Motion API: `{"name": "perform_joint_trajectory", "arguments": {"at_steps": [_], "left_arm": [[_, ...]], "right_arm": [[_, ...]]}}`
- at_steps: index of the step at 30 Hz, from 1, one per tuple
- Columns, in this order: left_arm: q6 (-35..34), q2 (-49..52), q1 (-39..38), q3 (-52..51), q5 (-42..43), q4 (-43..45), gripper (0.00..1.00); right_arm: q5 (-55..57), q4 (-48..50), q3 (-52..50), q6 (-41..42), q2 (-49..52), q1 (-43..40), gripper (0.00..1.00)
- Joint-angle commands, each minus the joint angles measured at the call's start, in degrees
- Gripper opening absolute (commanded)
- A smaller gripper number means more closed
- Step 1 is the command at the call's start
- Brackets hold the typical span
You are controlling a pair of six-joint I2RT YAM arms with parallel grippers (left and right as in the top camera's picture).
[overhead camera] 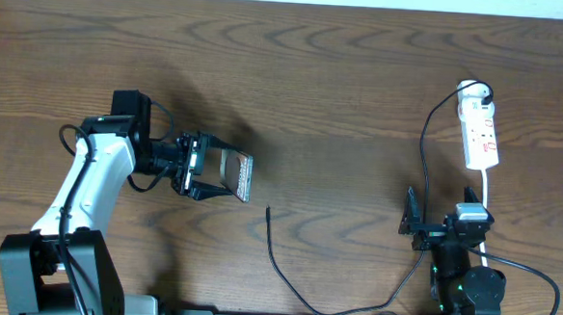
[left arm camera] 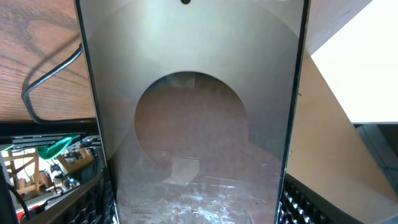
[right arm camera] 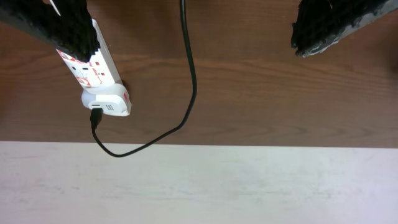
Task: Plug charger to phone and switch on socket
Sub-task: 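Lift the phone with the left gripper and turn it toward center, then move the right gripper toward the phone held by the left gripper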
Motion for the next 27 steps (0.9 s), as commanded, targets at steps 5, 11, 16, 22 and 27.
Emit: {"name": "perform_joint_trajectory", "arguments": {"at_steps": [5, 11, 16, 22, 27], "left_arm": [[-0.31, -1.79, 0.15, 0.17, 2.84, -0.26, 0.07], [-0.33, -1.79, 0.15, 0.17, -7.10, -0.26, 0.07], [-0.35, -1.79, 0.15, 0.17, -17.88, -0.26, 0.07], [-1.03, -1.79, 0.15, 0.17, -29.44, -0.24, 0.07], [-1.03, -1.79, 0.13, 0.17, -34.95, -0.22, 0.08]], "right_arm": [[0.04, -0.22, -0.07, 0.20, -0.46, 0.02, 0.99], [0.04, -0.22, -0.07, 0.20, -0.46, 0.02, 0.99], [0.04, -0.22, -0.07, 0.20, -0.46, 0.02, 0.99], [0.02, -0.04, -0.07, 0.20, -0.46, 0.02, 0.99], [2.10, -0.13, -0.07, 0.15, -0.46, 0.02, 0.99]]}}
